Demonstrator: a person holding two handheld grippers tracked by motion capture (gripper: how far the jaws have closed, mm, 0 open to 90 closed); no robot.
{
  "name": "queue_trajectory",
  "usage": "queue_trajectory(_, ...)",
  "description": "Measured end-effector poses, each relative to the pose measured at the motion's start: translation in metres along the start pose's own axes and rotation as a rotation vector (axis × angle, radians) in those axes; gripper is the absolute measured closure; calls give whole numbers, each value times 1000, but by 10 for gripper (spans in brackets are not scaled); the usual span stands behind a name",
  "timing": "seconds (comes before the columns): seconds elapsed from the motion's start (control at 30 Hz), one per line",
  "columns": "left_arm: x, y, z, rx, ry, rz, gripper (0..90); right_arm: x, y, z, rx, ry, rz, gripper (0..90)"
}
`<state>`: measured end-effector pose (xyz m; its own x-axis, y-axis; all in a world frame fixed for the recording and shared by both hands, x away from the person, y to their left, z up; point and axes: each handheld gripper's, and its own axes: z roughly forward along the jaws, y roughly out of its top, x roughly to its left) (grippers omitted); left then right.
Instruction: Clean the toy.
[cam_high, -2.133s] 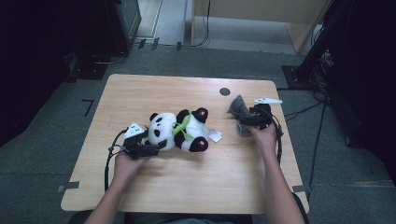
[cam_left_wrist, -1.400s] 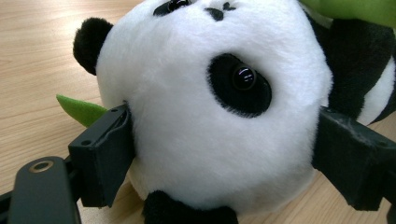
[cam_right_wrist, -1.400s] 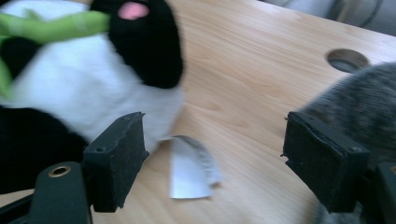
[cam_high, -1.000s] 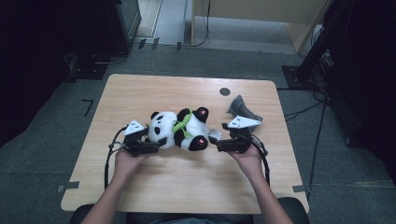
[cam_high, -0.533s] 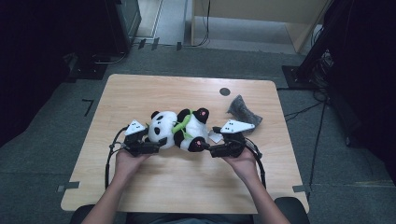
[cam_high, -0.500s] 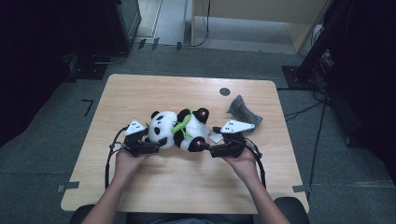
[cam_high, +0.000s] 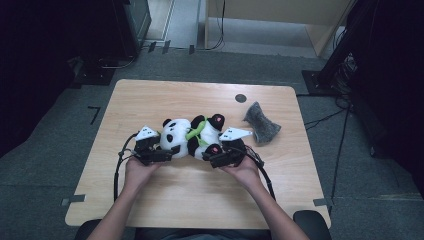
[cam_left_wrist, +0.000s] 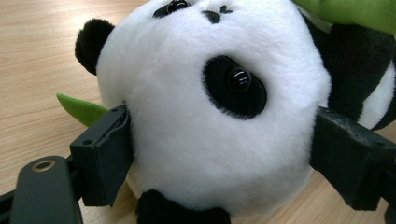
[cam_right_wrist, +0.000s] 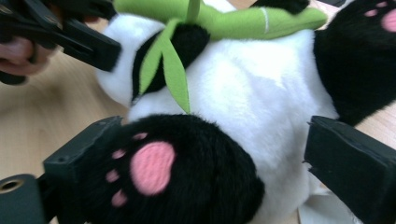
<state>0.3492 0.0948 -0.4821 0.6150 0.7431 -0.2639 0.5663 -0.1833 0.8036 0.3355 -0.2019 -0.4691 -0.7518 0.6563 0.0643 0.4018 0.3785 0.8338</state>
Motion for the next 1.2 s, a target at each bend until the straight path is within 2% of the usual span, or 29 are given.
queue_trajectory(0.03,1,1,1,-8,-3,-17,122,0,-1,8,30,-24,-25,6)
queue_trajectory(0.07,1,1,1,-11,-6,-29,122,0,-1,8,30,-24,-25,6)
queue_trajectory(0.1,2,3,3,-22,-10,-54,115,1,0,13,45,-44,-54,0)
queue_trajectory(0.13,2,3,3,-22,-10,-54,115,1,0,13,45,-44,-54,0)
queue_trajectory(0.2,3,4,4,-34,-22,-96,110,0,0,17,43,-56,-73,0)
queue_trajectory(0.23,3,4,4,-38,-24,-101,110,-1,-1,18,39,-61,-72,8)
queue_trajectory(0.27,4,4,5,-42,-25,-105,110,-2,-1,18,36,-71,-77,48)
queue_trajectory(0.3,4,4,5,-42,-25,-105,110,-2,-1,18,36,-71,-77,48)
queue_trajectory(0.33,5,4,5,-45,-28,-93,110,-3,-3,17,15,-85,-88,154)
queue_trajectory(0.37,5,4,5,-45,-28,-93,111,-3,-3,17,15,-85,-88,154)
queue_trajectory(0.43,6,3,5,-52,-24,-62,111,-9,-2,15,16,-68,-77,260)
queue_trajectory(0.47,6,3,4,-57,-31,-61,111,-10,-1,13,20,-61,-53,300)
queue_trajectory(0.5,7,3,2,-61,-35,-54,113,-13,4,8,28,-52,-30,380)
queue_trajectory(0.63,6,6,-7,-86,-46,7,123,-14,12,-1,36,-56,-13,432)
queue_trajectory(0.67,4,8,-13,-103,-39,44,123,-17,17,-7,32,-52,18,440)
queue_trajectory(0.7,3,9,-16,-109,-35,62,125,-18,18,-9,31,-53,26,442)
queue_trajectory(0.77,4,7,-19,-106,-40,83,127,-23,20,-15,28,-55,56,443)
queue_trajectory(0.8,4,7,-19,-106,-40,83,127,-23,20,-15,28,-55,56,443)
queue_trajectory(0.87,5,5,-20,-96,-47,91,128,-31,22,-26,26,-64,92,443)
queue_trajectory(0.9,3,2,-20,-80,-50,120,128,-33,22,-29,23,-67,101,443)
queue_trajectory(0.93,3,2,-20,-80,-50,120,130,-33,22,-29,23,-67,101,443)
queue_trajectory(0.97,-2,-1,-17,-66,-49,179,132,-38,22,-37,8,-70,129,441)
queue_trajectory(1.0,-2,-1,-17,-66,-49,179,132,-38,22,-37,8,-70,129,441)
queue_trajectory(1.03,-6,-2,-15,-63,-42,212,132,-39,22,-40,-4,-69,143,441)
queue_trajectory(1.1,-11,-2,-12,-67,-59,234,132,-40,24,-44,-19,-57,162,443)
queue_trajectory(1.2,-16,-3,-3,-63,-126,234,131,-34,29,-47,-35,-21,156,469)
